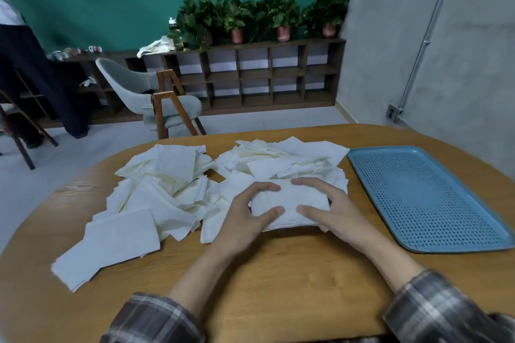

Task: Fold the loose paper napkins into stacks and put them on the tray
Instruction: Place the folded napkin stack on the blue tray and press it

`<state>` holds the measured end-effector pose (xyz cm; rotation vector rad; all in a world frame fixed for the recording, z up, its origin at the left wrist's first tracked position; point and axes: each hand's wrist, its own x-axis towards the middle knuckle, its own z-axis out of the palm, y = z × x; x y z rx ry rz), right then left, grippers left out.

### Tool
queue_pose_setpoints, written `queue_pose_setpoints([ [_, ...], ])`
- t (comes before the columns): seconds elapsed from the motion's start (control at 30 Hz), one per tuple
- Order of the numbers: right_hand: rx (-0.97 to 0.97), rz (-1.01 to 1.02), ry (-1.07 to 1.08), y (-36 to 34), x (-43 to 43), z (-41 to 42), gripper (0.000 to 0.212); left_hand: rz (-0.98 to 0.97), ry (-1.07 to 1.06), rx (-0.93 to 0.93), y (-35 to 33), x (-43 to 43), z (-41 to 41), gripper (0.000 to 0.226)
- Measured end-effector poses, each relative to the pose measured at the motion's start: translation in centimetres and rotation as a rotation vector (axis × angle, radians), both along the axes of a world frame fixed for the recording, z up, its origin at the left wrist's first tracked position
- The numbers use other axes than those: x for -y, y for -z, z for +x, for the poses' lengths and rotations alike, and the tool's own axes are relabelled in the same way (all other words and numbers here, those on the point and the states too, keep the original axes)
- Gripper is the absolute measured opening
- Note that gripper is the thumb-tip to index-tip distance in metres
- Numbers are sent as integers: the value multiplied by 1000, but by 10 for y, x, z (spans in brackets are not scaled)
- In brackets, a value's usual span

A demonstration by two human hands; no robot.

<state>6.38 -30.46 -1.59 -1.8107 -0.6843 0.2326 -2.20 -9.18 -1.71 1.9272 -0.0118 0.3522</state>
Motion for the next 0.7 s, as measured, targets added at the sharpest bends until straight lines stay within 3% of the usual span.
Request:
queue_pose_setpoints([
  [0.3, -64, 64, 197, -24, 79, 32, 46, 32, 64, -51, -13, 58, 54, 37],
  [0.7, -144, -45, 453, -18, 169, 120, 51, 80, 42, -138, -22, 157, 151, 43],
])
